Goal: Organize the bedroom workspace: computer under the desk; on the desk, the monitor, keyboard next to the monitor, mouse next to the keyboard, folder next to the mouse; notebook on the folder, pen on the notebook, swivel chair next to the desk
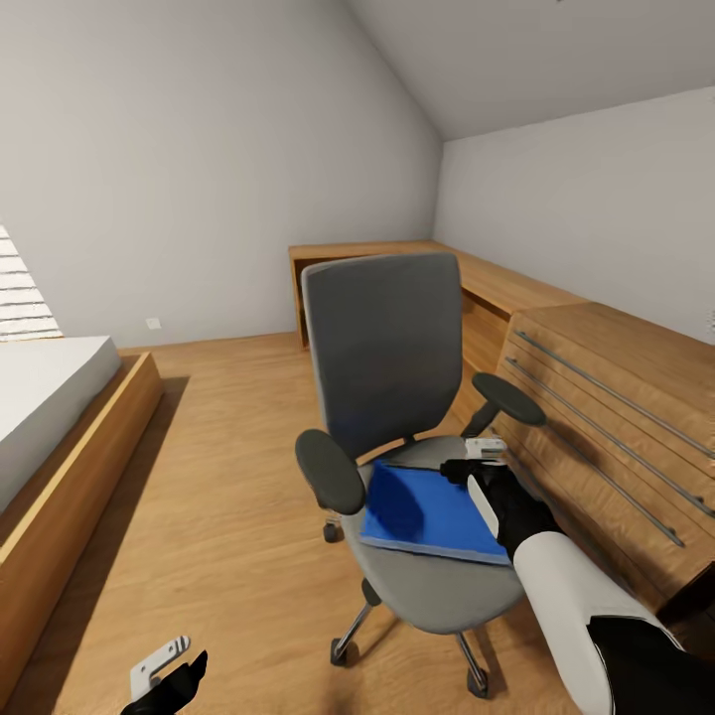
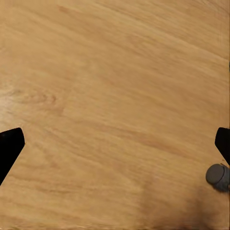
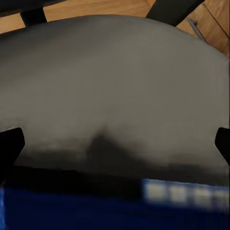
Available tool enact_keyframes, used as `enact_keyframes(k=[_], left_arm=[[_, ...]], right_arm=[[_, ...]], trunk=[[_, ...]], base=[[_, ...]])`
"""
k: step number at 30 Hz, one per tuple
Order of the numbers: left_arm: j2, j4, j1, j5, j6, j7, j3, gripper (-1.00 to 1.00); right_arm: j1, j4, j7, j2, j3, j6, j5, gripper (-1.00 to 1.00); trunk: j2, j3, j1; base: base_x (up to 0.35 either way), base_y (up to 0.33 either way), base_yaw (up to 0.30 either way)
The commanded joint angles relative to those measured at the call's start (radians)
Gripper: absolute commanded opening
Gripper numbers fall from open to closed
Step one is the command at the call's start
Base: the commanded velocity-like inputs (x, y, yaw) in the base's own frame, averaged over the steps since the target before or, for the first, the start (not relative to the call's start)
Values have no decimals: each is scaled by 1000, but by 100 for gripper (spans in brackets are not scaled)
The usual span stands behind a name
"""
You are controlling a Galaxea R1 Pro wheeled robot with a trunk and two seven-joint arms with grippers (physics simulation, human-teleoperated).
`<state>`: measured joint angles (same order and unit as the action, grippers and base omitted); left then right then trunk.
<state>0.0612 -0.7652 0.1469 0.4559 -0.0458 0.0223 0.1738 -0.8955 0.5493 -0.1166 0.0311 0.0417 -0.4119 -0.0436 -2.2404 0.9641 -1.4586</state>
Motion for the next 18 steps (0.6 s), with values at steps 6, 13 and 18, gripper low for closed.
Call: enact_keyframes(k=[6, 13, 18], left_arm=[[0, -2, 0, 10, -5, 3, 0, 100], [7, -2, 0, 10, -5, 4, 0, 100], [8, -2, 0, 10, -5, 4, 0, 100]], right_arm=[[0, 0, 2, 0, 5, -5, -3, 100], [0, 4, 7, -2, 6, 1, -3, 100], [0, 6, 10, -3, 6, 2, -2, 100]], trunk=[[0, 1, 1], [0, 1, 1], [0, 1, 1]], base=[[-132, 0, 0], [-17, 0, 0], [-2, 0, 0]])
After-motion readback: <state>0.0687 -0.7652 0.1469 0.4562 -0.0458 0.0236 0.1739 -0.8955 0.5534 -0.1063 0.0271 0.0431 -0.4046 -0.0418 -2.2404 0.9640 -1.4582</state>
